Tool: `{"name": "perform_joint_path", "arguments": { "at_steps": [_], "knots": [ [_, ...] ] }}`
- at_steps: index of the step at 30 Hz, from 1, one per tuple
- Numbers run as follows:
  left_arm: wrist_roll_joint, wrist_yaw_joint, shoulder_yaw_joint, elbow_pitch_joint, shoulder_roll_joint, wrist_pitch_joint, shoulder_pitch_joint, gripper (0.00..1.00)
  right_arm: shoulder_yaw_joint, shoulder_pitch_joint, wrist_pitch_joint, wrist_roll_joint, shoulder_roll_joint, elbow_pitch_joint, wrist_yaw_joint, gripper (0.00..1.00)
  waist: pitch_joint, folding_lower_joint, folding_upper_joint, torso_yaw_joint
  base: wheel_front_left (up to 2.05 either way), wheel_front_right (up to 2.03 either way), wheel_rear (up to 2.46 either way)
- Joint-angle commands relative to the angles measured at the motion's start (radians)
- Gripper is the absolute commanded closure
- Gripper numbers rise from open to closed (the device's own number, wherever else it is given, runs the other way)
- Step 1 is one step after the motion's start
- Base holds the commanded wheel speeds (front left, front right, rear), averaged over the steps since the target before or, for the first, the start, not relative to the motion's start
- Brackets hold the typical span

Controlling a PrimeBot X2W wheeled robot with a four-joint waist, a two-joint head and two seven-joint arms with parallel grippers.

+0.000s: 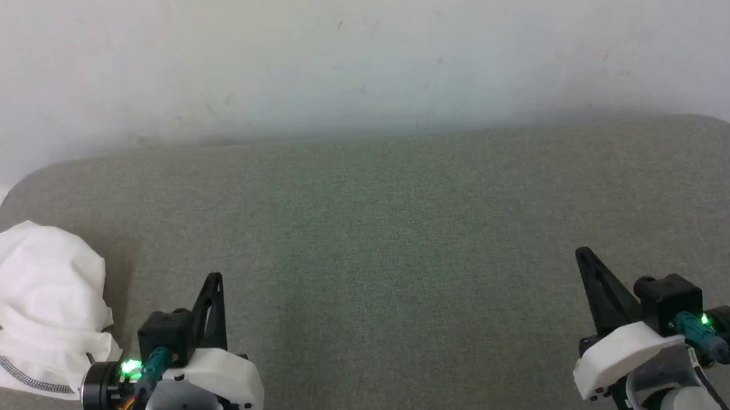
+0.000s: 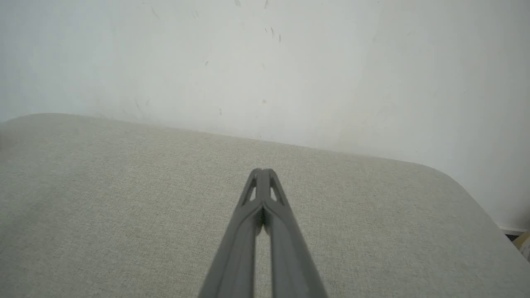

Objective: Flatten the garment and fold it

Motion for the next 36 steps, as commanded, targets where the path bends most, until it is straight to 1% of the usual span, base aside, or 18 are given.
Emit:
{"name": "perform_joint_path", "arguments": {
  "at_steps": [1, 33, 34, 36],
  "knots": [
    [0.007, -0.008, 0.004, -0.005, -0.001, 0.000, -0.010, 1.00, 0.001, -0.015, 0.000, -0.006, 0.004, -0.006, -0.002, 1.00, 0.000, 0.0000, -0.0001, 0.000, 0.00, 0.00, 0.00],
    [0.007, -0.008, 0.004, -0.005, -0.001, 0.000, -0.010, 1.00, 0.001, -0.015, 0.000, -0.006, 0.004, -0.006, -0.002, 1.00, 0.000, 0.0000, -0.0001, 0.000, 0.00, 0.00, 0.00],
    [0.000, 0.000, 0.000, 0.000, 0.000, 0.000, 0.000, 0.00, 0.000, 0.000, 0.000, 0.000, 0.000, 0.000, 0.000, 0.00, 0.000, 0.0000, -0.0001, 0.000, 0.00, 0.00, 0.00],
    [0.000, 0.001, -0.001, 0.001, 0.000, 0.000, 0.000, 0.00, 0.000, 0.001, 0.000, 0.001, -0.001, 0.001, 0.000, 0.00, 0.000, 0.0000, -0.0001, 0.000, 0.00, 0.00, 0.00]
  ]
}}
